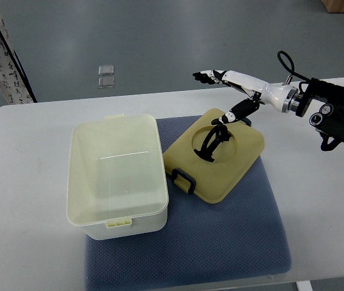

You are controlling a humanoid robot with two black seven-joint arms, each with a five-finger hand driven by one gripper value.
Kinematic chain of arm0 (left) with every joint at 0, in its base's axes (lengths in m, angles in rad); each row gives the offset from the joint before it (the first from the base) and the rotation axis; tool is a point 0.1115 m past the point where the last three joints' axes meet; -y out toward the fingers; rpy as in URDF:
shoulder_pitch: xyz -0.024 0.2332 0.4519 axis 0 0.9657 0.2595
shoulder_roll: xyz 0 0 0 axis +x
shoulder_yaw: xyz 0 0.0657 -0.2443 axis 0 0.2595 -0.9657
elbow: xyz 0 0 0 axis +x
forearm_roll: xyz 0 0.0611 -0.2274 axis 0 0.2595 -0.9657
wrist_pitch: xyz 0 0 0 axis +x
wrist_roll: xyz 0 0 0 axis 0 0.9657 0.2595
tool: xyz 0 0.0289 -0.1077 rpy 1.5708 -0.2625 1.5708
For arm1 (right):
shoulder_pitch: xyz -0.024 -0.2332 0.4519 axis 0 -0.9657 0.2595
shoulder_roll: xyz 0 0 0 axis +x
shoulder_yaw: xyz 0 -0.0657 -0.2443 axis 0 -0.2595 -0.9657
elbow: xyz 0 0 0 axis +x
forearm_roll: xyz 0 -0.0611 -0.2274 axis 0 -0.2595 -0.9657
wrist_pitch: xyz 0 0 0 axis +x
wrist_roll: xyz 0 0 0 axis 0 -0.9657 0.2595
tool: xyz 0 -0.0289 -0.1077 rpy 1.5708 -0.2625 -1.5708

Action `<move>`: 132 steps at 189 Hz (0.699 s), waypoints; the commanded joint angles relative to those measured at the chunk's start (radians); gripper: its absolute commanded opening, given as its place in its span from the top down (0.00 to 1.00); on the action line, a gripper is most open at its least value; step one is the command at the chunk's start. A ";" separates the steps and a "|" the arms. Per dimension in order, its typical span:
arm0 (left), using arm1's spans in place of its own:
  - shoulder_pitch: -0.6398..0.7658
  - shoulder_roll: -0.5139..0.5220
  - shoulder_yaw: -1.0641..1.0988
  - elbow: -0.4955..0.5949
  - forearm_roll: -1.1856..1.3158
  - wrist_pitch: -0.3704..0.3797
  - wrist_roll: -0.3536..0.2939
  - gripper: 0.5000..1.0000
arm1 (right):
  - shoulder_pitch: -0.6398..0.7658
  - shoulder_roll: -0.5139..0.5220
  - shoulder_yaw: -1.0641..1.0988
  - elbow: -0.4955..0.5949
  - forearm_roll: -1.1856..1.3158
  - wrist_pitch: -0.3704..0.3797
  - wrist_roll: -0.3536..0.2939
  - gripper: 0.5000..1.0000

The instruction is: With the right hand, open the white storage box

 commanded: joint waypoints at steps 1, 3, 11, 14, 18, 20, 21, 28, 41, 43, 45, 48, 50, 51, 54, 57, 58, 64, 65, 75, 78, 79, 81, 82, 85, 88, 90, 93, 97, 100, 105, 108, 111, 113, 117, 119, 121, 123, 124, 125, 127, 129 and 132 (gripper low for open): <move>0.000 0.000 0.000 0.000 0.001 0.000 0.000 0.00 | -0.011 0.009 0.074 -0.002 0.152 0.044 0.000 0.14; 0.000 0.000 0.000 0.000 -0.001 0.000 0.000 0.00 | -0.012 0.011 0.082 -0.003 0.167 0.048 0.000 0.14; 0.000 0.000 0.000 0.000 0.001 0.000 0.000 0.00 | -0.026 0.020 0.108 -0.007 0.233 0.051 0.000 0.14; 0.000 0.000 0.000 0.000 0.001 0.000 0.000 0.00 | -0.031 0.022 0.114 -0.008 0.248 0.051 0.000 0.14; 0.000 0.000 0.000 0.000 0.001 0.000 0.000 0.00 | -0.041 0.025 0.123 -0.010 0.284 0.051 0.000 0.14; 0.000 0.000 0.000 0.000 -0.001 0.000 0.000 0.00 | -0.048 0.028 0.129 -0.010 0.301 0.051 0.000 0.14; 0.000 0.000 0.000 0.000 -0.001 0.000 0.000 0.00 | -0.052 0.029 0.134 -0.011 0.317 0.051 0.000 0.14; 0.000 0.000 0.000 0.000 -0.001 0.000 0.000 0.00 | -0.063 0.032 0.145 -0.016 0.366 0.048 0.000 0.14; 0.000 0.000 0.000 0.000 0.001 0.000 0.000 0.00 | -0.071 0.048 0.159 -0.042 0.478 0.037 0.000 0.14; 0.000 0.000 0.000 0.000 -0.001 0.000 0.000 0.00 | -0.071 0.051 0.159 -0.048 0.497 0.035 0.000 0.14; 0.000 0.000 0.000 0.000 0.001 0.000 0.000 0.00 | -0.071 0.054 0.160 -0.056 0.514 0.034 0.000 0.14; 0.000 0.000 0.000 0.000 0.001 0.000 0.000 0.00 | -0.071 0.055 0.160 -0.063 0.532 0.034 0.000 0.14; 0.000 0.000 0.000 0.000 -0.001 0.000 0.000 0.00 | -0.071 0.059 0.160 -0.072 0.552 0.032 0.000 0.14; 0.000 0.000 0.000 0.000 -0.001 0.000 0.000 0.00 | -0.072 0.062 0.160 -0.082 0.569 0.032 0.000 0.14; 0.000 0.000 0.000 0.000 0.001 0.000 0.000 0.00 | -0.074 0.065 0.160 -0.088 0.589 0.034 -0.005 0.14; 0.000 0.000 0.000 0.000 -0.001 0.000 0.000 0.00 | -0.077 0.071 0.160 -0.098 0.626 0.035 -0.020 0.14; 0.000 0.000 0.000 0.000 -0.001 0.000 0.000 0.00 | -0.077 0.071 0.160 -0.099 0.626 0.035 -0.020 0.14; 0.000 0.000 0.000 0.000 0.001 0.000 0.000 0.00 | -0.086 0.082 0.160 -0.115 0.676 0.034 -0.048 0.14; 0.000 0.000 0.000 0.000 0.001 0.000 0.000 0.00 | -0.086 0.082 0.160 -0.115 0.676 0.034 -0.048 0.14; 0.000 0.000 0.000 0.000 0.001 0.000 0.000 0.00 | -0.098 0.094 0.160 -0.137 0.747 0.031 -0.094 0.14; 0.000 0.000 0.000 0.000 -0.001 0.000 0.000 0.00 | -0.104 0.098 0.160 -0.143 0.771 0.029 -0.112 0.14; 0.000 0.000 0.000 0.000 -0.001 0.000 0.000 0.00 | -0.104 0.098 0.160 -0.143 0.771 0.029 -0.112 0.14; 0.000 0.000 0.000 0.000 -0.001 0.000 0.000 0.00 | -0.106 0.100 0.160 -0.146 0.784 0.029 -0.120 0.14; 0.000 0.000 0.000 0.000 0.001 0.000 0.000 0.00 | -0.109 0.101 0.160 -0.149 0.796 0.028 -0.128 0.14; 0.000 0.000 0.000 0.000 -0.001 0.000 0.000 0.00 | -0.114 0.105 0.160 -0.152 0.805 0.028 -0.135 0.14; 0.000 0.000 0.000 0.000 -0.001 0.000 0.000 0.00 | -0.120 0.109 0.160 -0.157 0.828 0.025 -0.148 0.14; 0.000 0.000 0.000 0.000 0.001 0.000 0.000 0.00 | -0.124 0.112 0.160 -0.157 0.839 0.023 -0.152 0.14; 0.000 0.000 0.000 0.000 0.001 0.000 0.002 0.00 | -0.129 0.115 0.160 -0.157 0.848 0.023 -0.157 0.14; 0.000 0.000 0.000 0.000 0.001 0.000 0.000 0.00 | -0.137 0.121 0.160 -0.157 0.862 0.025 -0.163 0.14; 0.000 0.000 0.000 0.000 -0.001 0.000 0.000 0.00 | -0.143 0.126 0.160 -0.158 0.873 0.025 -0.168 0.14; 0.000 0.000 0.000 0.000 0.001 0.000 0.000 0.00 | -0.147 0.129 0.160 -0.158 0.882 0.025 -0.169 0.14; 0.000 0.000 0.000 0.000 0.001 0.000 0.000 0.00 | -0.150 0.131 0.160 -0.157 0.887 0.031 -0.169 0.14; 0.000 0.000 0.000 0.000 0.001 0.000 0.002 0.00 | -0.150 0.132 0.160 -0.158 0.888 0.034 -0.169 0.14; 0.000 0.000 0.000 0.000 0.001 0.000 0.000 0.00 | -0.152 0.132 0.160 -0.157 0.890 0.037 -0.169 0.14; 0.000 0.000 0.000 0.000 0.001 0.000 0.000 0.00 | -0.153 0.134 0.160 -0.157 0.890 0.041 -0.169 0.14; 0.000 0.000 0.000 0.000 0.001 0.000 0.000 0.00 | -0.155 0.134 0.160 -0.157 0.890 0.041 -0.169 0.14; 0.000 0.000 0.000 0.000 0.001 0.000 0.000 0.00 | -0.155 0.134 0.160 -0.157 0.890 0.043 -0.169 0.14; 0.000 0.000 0.000 0.000 0.001 0.000 0.000 0.00 | -0.157 0.134 0.160 -0.157 0.890 0.043 -0.169 0.14; 0.000 0.000 0.000 0.000 0.001 0.000 0.000 0.00 | -0.157 0.134 0.160 -0.157 0.891 0.044 -0.171 0.14; 0.000 0.000 0.000 0.000 0.001 0.000 0.000 0.00 | -0.157 0.134 0.160 -0.157 0.891 0.045 -0.171 0.14; 0.000 0.000 0.000 0.000 0.001 0.000 0.000 0.00 | -0.158 0.134 0.160 -0.157 0.891 0.046 -0.171 0.14; 0.000 0.000 0.000 0.000 -0.001 0.000 0.000 0.00 | -0.160 0.134 0.160 -0.157 0.891 0.049 -0.171 0.14; 0.000 0.000 0.000 0.000 0.001 0.000 0.000 0.00 | -0.161 0.135 0.160 -0.157 0.891 0.060 -0.171 0.14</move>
